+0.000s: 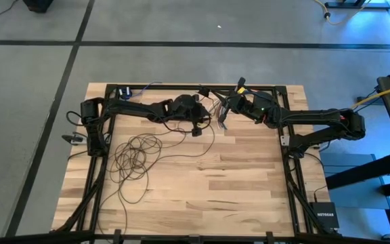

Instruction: Coiling cords

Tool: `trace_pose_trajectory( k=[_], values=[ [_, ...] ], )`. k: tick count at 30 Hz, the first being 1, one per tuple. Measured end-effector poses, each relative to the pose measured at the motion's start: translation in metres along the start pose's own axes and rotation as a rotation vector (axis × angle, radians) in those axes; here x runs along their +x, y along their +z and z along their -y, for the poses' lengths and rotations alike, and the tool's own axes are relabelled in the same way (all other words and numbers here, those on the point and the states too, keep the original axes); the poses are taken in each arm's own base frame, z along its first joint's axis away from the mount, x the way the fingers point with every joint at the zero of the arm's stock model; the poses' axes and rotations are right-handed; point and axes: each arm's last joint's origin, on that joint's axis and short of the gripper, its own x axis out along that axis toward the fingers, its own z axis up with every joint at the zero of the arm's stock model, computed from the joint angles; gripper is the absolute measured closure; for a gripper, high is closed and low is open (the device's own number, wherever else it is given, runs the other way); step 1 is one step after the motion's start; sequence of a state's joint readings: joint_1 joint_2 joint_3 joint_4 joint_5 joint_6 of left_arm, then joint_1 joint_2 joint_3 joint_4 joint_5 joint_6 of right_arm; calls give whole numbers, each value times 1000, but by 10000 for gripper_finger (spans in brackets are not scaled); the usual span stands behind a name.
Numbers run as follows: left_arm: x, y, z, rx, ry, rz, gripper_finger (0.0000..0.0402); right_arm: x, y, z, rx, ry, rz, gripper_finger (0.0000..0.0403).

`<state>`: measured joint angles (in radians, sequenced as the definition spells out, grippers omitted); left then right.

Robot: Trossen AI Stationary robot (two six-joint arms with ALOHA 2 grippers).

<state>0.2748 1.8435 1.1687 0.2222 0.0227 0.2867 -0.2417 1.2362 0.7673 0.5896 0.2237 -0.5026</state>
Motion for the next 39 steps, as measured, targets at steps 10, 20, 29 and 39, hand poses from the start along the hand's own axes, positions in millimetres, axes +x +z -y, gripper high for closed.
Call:
trace_pose_trajectory(
  k=[10, 20, 29, 39],
  values=[
    [0, 2, -1, -20, 8, 26, 394, 0, 0, 0, 0, 0, 0, 400],
    [-2, -12, -25, -71, 100, -77, 398, 0, 0, 0, -1, 2, -3, 400],
    [-28, -8, -59, -105, 211, -116, 400, -1, 0, 0, -4, 2, -5, 400],
    [-89, 13, -91, -116, 298, -110, 398, -1, 0, 0, -6, 11, -3, 400]
  ],
)
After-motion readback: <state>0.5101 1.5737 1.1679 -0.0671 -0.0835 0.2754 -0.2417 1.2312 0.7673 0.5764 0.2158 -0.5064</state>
